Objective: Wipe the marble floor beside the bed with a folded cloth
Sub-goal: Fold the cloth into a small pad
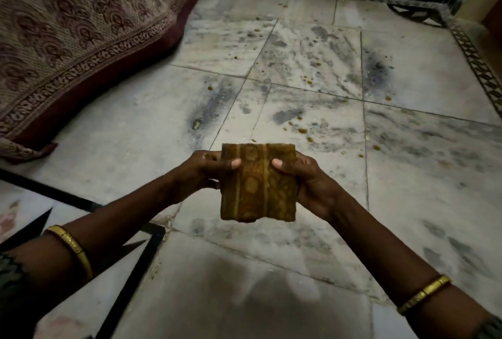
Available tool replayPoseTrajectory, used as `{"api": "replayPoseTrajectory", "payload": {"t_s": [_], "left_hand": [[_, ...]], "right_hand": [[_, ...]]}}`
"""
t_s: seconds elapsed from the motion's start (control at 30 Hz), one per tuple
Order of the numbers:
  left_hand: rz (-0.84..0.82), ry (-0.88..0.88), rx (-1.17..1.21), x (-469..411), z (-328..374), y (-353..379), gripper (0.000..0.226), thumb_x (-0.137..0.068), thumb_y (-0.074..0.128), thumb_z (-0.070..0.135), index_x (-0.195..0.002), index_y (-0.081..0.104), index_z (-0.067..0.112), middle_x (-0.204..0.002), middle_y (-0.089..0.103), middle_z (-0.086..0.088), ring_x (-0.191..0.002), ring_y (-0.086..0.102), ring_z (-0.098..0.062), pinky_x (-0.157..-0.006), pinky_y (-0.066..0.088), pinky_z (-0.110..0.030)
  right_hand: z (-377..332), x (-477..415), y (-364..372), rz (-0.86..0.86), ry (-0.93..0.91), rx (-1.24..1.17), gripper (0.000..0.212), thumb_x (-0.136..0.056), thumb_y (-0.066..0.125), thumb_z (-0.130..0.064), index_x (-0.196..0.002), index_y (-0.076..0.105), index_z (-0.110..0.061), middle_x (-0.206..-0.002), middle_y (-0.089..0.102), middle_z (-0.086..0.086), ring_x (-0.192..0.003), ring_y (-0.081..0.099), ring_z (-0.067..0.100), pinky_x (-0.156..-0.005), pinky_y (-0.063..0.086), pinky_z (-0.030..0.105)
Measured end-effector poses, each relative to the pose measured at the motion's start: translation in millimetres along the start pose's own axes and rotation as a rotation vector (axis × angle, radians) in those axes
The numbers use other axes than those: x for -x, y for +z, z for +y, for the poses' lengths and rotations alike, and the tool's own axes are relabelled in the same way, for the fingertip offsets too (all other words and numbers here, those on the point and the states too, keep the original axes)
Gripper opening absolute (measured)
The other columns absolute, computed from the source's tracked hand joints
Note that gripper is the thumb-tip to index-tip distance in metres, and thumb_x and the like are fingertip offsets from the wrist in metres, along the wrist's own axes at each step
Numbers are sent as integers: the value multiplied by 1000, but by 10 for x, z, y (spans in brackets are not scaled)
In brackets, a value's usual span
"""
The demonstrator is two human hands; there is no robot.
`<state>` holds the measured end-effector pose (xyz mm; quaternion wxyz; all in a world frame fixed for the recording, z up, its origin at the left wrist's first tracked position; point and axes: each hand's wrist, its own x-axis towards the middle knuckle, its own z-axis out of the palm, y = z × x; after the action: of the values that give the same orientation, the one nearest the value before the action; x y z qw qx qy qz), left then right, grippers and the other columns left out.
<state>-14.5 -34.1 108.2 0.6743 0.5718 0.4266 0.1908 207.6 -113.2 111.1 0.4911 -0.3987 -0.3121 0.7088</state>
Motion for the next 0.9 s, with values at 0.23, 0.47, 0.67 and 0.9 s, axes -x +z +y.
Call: {"api": "replayPoseTrajectory", "payload": {"t_s": [0.23,0.47,0.67,0.9], "left_hand": [[17,22,224,12,305,596,55,-72,77,28,-121,61,9,-118,69,-14,-110,65,-30,-88,56,-42],[-21,54,-84,-223,694,1029,28,-92,61,16,-119,55,21,-115,67,-2,-105,66,-21,-88,55,-31],[-241,-16,50,-684,597,1156,23,-95,54,16,-118,57,18,-113,69,-6,-99,68,-22,-85,57,-33],[-296,1,286,-1015,293,1178,62,-66,79,39,-118,63,9,-109,71,-10,-99,69,-23,-85,56,-34]], "right_hand": [[-149,238,-1,223,4,-303,44,-90,62,-19,-130,53,-3,-127,60,23,-112,61,39,-85,51,60],[-410,512,-271,263,-45,-231,25,-98,49,-13,-120,58,-5,-110,68,16,-95,69,27,-78,58,46],[-444,624,-558,522,-145,171,42,-80,70,1,-121,58,-3,-111,69,17,-97,69,29,-77,59,41],[-453,329,-591,770,-164,503,42,-67,84,-11,-104,66,-17,-94,74,3,-82,72,16,-68,57,30]]}}
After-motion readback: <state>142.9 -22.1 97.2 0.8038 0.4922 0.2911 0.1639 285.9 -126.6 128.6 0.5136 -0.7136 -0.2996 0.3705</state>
